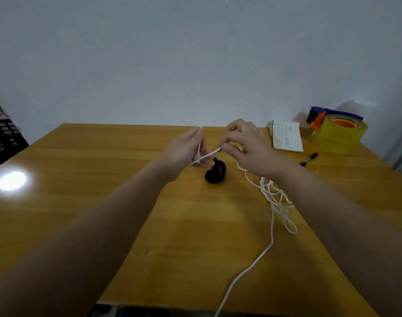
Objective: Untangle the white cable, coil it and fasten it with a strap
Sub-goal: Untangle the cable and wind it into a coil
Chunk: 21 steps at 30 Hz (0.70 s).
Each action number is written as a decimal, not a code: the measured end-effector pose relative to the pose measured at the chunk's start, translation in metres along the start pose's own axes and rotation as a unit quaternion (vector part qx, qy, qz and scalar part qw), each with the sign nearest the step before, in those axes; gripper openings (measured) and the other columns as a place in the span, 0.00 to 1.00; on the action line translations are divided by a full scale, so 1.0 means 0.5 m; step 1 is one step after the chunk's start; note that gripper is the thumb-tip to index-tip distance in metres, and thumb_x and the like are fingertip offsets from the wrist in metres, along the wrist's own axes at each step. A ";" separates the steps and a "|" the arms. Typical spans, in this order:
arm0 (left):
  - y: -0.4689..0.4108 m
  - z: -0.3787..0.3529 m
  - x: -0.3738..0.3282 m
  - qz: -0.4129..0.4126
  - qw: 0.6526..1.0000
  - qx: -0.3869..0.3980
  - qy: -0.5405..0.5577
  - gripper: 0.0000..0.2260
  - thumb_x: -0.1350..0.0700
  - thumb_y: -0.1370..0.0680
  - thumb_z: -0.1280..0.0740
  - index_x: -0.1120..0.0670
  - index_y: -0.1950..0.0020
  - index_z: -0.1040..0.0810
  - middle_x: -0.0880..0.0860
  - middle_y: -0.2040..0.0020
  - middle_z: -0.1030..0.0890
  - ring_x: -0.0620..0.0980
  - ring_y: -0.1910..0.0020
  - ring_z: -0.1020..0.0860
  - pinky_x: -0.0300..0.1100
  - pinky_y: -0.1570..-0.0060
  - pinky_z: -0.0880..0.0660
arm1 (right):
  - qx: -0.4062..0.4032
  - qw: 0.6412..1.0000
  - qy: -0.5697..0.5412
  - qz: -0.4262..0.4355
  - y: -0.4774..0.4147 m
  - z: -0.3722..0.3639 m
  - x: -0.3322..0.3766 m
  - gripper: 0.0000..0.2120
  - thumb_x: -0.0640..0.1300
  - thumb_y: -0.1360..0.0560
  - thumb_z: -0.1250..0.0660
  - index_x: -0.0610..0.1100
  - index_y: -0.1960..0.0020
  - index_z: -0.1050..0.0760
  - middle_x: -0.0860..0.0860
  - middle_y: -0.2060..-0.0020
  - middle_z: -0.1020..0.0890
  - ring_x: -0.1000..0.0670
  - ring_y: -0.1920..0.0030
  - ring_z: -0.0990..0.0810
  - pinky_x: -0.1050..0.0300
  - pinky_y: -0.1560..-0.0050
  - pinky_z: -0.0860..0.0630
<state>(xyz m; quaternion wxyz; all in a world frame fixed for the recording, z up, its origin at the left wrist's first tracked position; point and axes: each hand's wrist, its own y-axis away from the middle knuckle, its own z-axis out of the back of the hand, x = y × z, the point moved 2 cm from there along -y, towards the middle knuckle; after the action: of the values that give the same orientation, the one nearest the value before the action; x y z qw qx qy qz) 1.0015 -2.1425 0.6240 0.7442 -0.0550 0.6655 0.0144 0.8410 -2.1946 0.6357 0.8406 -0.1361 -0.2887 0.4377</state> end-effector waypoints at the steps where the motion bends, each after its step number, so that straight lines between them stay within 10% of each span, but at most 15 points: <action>1: -0.001 -0.007 0.005 0.004 0.999 0.008 -0.034 0.16 0.49 0.17 0.47 0.56 0.59 0.31 0.51 0.73 0.23 0.50 0.75 0.24 0.41 0.71 0.25 | -0.004 1.000 -0.020 -0.007 -0.004 -0.004 -0.005 0.06 0.45 0.23 0.36 0.47 0.51 0.21 0.51 0.49 0.27 0.51 0.46 0.31 0.55 0.42 0.39; 7: -0.023 -0.034 0.050 0.084 0.978 0.116 0.154 0.27 0.36 0.21 0.53 0.51 0.72 0.36 0.46 0.80 0.43 0.42 0.83 0.47 0.33 0.79 0.54 | -0.071 0.965 -0.239 -0.080 -0.029 -0.051 -0.018 0.08 0.43 0.23 0.36 0.47 0.44 0.24 0.50 0.51 0.21 0.53 0.62 0.23 0.57 0.58 0.29; 12: -0.035 -0.013 0.086 0.093 0.967 0.054 0.230 0.24 0.40 0.20 0.47 0.50 0.73 0.42 0.45 0.81 0.44 0.40 0.84 0.46 0.33 0.83 0.52 | -0.036 0.946 -0.289 -0.145 -0.035 -0.095 -0.024 0.10 0.45 0.22 0.38 0.46 0.61 0.25 0.60 0.77 0.26 0.62 0.76 0.31 0.70 0.70 0.37; 21: -0.017 0.001 0.095 0.082 0.983 0.027 0.164 0.23 0.41 0.20 0.44 0.50 0.70 0.44 0.46 0.78 0.44 0.43 0.81 0.44 0.36 0.80 0.46 | -0.059 0.882 -0.409 -0.226 -0.040 -0.096 0.003 0.12 0.45 0.22 0.37 0.42 0.62 0.25 0.53 0.81 0.27 0.55 0.81 0.32 0.65 0.80 0.37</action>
<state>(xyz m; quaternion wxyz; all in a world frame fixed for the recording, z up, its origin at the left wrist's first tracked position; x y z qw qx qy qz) 1.0080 -2.1536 0.5772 0.6225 0.0184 0.7809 0.0479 0.8841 -2.2039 0.6076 0.7144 0.0739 -0.6550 0.2350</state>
